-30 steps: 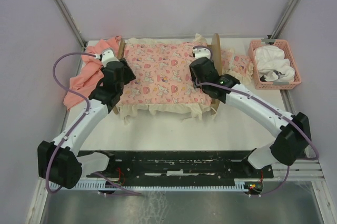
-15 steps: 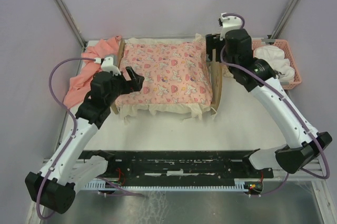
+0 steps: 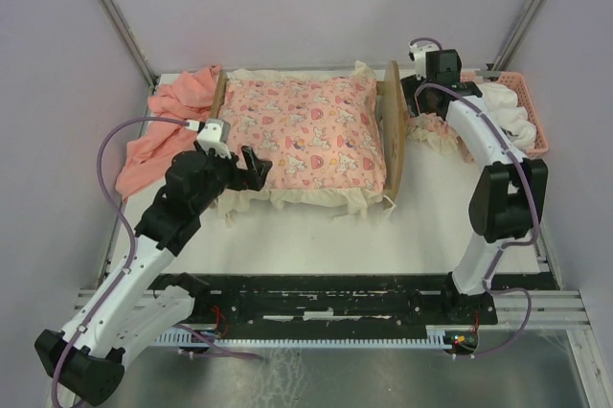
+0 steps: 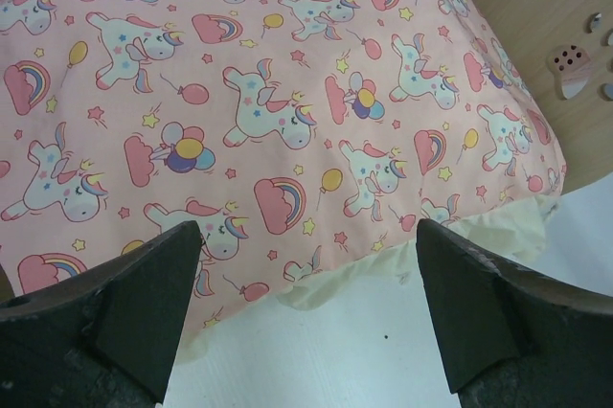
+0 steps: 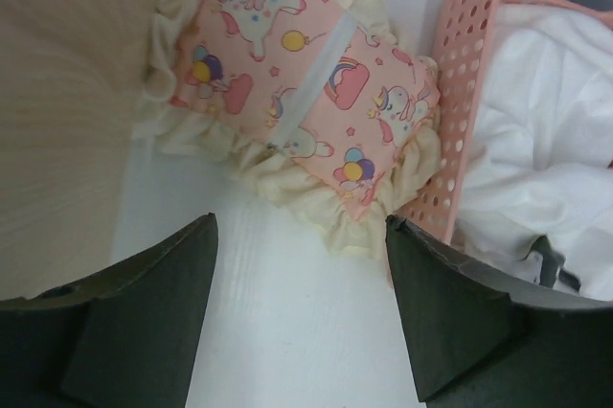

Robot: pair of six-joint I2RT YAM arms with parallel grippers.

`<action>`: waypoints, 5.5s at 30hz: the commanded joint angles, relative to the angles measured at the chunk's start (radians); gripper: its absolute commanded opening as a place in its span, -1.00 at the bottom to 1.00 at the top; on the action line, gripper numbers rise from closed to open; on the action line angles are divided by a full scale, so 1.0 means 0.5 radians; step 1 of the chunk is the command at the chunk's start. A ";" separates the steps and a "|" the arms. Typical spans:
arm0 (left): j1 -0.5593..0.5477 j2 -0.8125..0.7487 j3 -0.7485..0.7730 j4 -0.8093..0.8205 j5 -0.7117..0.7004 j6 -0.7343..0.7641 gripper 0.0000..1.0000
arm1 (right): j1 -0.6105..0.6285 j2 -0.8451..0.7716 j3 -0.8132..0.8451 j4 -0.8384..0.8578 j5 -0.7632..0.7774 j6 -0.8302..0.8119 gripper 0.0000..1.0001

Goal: Set up the pet bed

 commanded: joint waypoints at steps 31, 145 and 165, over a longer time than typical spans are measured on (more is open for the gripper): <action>0.003 -0.237 -0.033 0.089 -0.205 0.110 0.38 | -0.200 0.648 0.697 -0.309 0.241 -0.357 -0.96; -0.145 -0.293 0.368 -0.404 -0.724 -0.323 0.24 | 1.759 -1.357 -1.361 0.567 -0.306 1.255 0.36; -0.144 -0.703 0.707 -0.579 -1.034 -0.123 0.26 | 2.599 0.157 -0.606 0.525 0.014 0.865 0.63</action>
